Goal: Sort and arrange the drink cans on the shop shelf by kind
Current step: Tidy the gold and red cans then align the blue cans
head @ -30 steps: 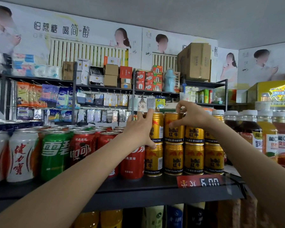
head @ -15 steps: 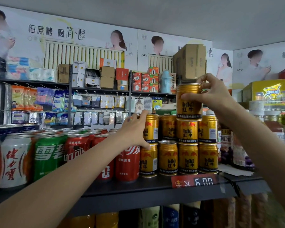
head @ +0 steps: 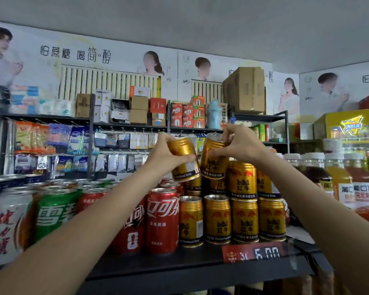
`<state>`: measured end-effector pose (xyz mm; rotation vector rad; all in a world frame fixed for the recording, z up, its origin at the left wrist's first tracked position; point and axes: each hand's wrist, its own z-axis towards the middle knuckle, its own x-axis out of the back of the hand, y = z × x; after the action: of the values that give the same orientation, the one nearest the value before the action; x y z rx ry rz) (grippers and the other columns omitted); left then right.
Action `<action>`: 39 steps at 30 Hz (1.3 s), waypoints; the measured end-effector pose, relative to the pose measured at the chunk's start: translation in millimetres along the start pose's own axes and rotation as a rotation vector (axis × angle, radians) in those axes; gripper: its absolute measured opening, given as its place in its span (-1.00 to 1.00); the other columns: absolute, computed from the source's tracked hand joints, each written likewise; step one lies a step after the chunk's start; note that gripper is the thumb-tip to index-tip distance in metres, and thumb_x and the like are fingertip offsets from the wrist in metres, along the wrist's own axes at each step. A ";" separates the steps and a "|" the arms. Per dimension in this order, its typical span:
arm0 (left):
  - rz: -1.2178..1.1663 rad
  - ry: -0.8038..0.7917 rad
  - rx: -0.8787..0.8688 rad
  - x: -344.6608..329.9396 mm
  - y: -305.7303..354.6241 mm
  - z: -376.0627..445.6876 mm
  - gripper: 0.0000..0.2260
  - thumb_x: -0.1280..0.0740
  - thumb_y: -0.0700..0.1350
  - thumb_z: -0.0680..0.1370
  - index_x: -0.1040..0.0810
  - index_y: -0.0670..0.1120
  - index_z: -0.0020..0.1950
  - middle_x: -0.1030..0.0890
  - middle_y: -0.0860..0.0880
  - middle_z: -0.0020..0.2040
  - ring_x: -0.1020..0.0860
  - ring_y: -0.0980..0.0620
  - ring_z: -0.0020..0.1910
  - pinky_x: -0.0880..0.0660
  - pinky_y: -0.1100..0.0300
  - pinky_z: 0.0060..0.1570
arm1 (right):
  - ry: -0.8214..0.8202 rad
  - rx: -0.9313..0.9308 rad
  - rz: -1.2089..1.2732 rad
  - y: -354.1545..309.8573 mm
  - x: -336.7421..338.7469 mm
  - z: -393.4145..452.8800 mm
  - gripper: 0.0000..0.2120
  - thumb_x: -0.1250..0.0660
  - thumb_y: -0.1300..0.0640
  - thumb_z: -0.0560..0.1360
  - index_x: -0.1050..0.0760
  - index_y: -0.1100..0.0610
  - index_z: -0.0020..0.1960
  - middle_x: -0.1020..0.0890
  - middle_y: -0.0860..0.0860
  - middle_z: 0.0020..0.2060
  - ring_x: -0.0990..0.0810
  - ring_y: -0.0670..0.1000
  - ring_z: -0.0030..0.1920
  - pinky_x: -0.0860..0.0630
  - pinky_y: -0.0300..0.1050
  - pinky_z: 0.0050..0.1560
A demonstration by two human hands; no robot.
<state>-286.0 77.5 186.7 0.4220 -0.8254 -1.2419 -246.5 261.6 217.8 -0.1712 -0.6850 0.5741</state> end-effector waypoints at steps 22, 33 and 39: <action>0.173 0.037 -0.024 14.4 -19.2 10.4 -0.49 -0.50 -0.01 0.36 -0.24 0.01 0.12 -0.44 -0.02 0.05 -0.46 0.00 0.00 -0.38 0.17 -0.11 | -0.436 0.086 -0.423 2.9 -61.9 26.2 -0.67 -0.48 -0.05 0.34 -0.39 0.10 -0.19 -0.48 -0.02 -0.20 -0.41 -0.02 -0.13 -0.31 -0.19 -0.16; 0.204 0.005 -0.033 15.8 -26.3 6.9 -0.49 -0.50 -0.02 0.36 -0.25 0.00 0.13 -0.44 -0.03 0.07 -0.46 -0.02 0.05 -0.46 0.07 0.02 | -0.480 0.076 -0.669 4.5 -96.2 27.3 -0.79 -0.40 0.09 0.43 -0.40 0.07 -0.30 -0.49 -0.06 -0.23 -0.47 0.03 0.08 0.02 0.18 0.45; 0.207 -0.019 -0.020 11.1 -25.9 9.7 -0.49 -0.50 -0.01 0.36 -0.25 -0.01 0.13 -0.44 0.00 -0.01 -0.47 0.01 -0.04 -0.41 0.15 -0.10 | -0.394 0.150 -0.587 -0.7 -78.9 24.4 -0.86 -0.41 0.09 0.43 -0.49 0.11 -0.23 -0.49 -0.05 -0.24 -0.45 -0.01 -0.05 -0.22 0.01 0.33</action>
<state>-309.3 60.7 178.7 0.3015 -0.8499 -1.0627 -311.3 216.5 193.5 0.2877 -1.0195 0.0879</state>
